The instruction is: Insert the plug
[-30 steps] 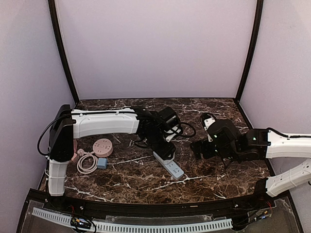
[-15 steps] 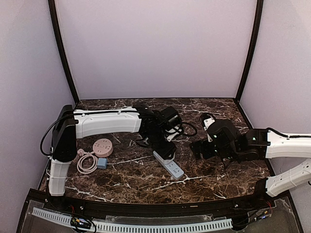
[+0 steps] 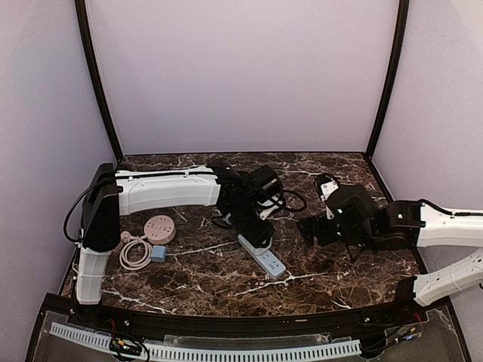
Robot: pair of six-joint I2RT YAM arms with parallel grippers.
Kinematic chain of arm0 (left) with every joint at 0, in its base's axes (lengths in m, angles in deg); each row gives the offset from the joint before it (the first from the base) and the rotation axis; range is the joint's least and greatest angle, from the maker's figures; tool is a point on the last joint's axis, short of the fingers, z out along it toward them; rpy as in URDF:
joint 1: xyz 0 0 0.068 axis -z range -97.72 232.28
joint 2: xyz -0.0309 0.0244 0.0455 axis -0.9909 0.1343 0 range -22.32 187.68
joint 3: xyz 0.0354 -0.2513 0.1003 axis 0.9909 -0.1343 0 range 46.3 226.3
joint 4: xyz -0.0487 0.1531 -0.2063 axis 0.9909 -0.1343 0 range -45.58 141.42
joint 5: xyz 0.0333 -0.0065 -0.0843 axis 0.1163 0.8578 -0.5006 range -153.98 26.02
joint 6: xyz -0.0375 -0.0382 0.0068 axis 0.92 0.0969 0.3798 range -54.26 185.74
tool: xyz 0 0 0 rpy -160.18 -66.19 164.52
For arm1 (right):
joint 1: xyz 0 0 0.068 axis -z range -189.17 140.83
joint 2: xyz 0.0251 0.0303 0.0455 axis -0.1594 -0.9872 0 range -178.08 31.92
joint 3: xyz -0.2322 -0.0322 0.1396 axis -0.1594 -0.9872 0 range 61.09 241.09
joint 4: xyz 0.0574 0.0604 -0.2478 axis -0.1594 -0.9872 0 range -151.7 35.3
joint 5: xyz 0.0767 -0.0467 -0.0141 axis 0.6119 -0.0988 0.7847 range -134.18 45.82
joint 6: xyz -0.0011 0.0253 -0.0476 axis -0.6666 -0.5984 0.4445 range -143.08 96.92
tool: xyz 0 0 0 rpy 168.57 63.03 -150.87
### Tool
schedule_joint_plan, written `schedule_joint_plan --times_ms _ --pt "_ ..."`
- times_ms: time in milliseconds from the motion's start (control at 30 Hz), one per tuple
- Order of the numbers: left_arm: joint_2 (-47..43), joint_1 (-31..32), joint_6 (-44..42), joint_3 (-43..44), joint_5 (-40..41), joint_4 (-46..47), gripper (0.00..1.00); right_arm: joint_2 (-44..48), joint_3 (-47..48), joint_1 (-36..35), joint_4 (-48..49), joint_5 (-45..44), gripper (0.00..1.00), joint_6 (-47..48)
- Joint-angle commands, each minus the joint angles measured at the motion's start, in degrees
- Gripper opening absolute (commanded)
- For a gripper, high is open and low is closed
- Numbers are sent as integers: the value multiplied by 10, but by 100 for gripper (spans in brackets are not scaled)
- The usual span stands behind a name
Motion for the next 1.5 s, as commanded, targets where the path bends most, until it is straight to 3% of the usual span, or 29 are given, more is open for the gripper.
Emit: schedule_joint_plan --times_ms 0,400,700,1467 --pt "30 6 1 -21 -16 11 1 40 -16 -1 17 -14 99 -5" --pt "30 6 -35 -41 -20 -4 1 48 -21 -1 25 -3 99 0" --pt "31 -2 34 -42 -33 2 1 48 -21 -1 25 -2 99 0" --pt "40 -6 -31 -49 -22 -7 1 40 -20 -1 26 2 99 3"
